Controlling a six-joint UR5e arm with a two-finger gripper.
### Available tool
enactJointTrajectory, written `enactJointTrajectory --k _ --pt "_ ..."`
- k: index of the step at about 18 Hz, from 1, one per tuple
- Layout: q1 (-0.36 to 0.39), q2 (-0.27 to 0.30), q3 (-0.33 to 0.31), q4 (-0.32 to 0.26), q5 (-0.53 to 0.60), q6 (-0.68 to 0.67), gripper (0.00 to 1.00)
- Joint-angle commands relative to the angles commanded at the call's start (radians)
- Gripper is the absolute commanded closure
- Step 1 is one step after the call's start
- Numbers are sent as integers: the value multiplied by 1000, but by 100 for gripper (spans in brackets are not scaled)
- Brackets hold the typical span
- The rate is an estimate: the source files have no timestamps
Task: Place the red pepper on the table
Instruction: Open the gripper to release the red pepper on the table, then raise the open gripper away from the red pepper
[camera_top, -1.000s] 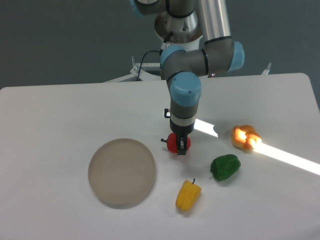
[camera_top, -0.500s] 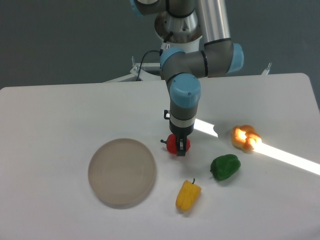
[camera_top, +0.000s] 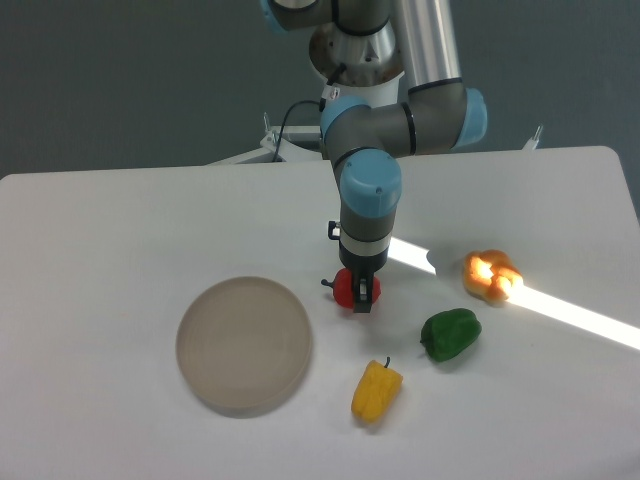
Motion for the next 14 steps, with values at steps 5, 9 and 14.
enactJointTrajectory --k 5,9,14 --pt "0 3 5 0 0 0 8" --pt "2 11 17 -2 0 2 0" --pt "3 21 73 -18 3 -6 0"
